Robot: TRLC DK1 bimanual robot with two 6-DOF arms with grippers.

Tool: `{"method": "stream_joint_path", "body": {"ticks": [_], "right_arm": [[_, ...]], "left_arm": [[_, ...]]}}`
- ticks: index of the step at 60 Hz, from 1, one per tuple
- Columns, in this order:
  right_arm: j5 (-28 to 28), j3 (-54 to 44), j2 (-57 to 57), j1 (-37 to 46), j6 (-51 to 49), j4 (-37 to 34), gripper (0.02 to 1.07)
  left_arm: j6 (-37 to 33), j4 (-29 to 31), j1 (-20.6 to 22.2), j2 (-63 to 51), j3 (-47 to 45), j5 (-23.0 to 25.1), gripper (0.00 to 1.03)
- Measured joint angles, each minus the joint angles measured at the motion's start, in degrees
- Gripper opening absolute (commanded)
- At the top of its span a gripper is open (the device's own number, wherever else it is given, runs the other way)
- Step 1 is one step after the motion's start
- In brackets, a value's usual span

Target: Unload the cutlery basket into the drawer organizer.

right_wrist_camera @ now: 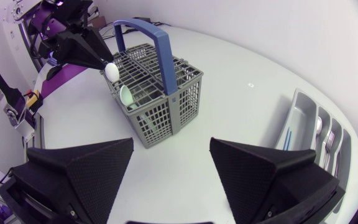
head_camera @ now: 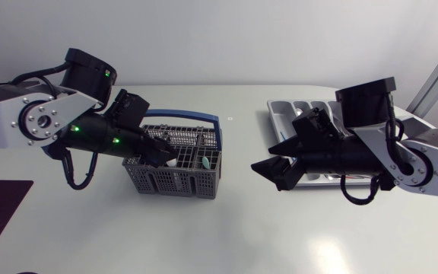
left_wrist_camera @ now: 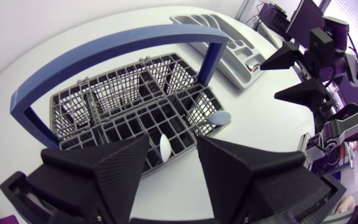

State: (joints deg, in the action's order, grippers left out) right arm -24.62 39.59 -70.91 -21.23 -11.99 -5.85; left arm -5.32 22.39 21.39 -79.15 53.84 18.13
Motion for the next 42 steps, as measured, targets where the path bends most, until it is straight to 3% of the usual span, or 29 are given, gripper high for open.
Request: {"method": "stream_joint_path", "body": {"ticks": [4,12,22,42], "right_arm": [[0.0,-0.4,0.7,0.2,0.0,-0.2,0.92],[-0.1,-0.8,2.2,0.4,0.0,-0.4,0.92],[-0.2,-1.6,3.0,0.5,0.0,-0.5,0.92],[-0.2,-3.0,4.8,0.5,0.0,-1.5,0.92]], "left_arm": [[0.3,0.0,0.2,-1.1,0.0,-0.5,0.57],[0.5,0.0,0.2,-2.2,0.0,-1.4,0.31],[0.7,0.0,0.2,-2.4,0.0,-1.6,0.08],[1.0,0.0,1.3,-3.6,0.2,-1.6,0.04]]}}
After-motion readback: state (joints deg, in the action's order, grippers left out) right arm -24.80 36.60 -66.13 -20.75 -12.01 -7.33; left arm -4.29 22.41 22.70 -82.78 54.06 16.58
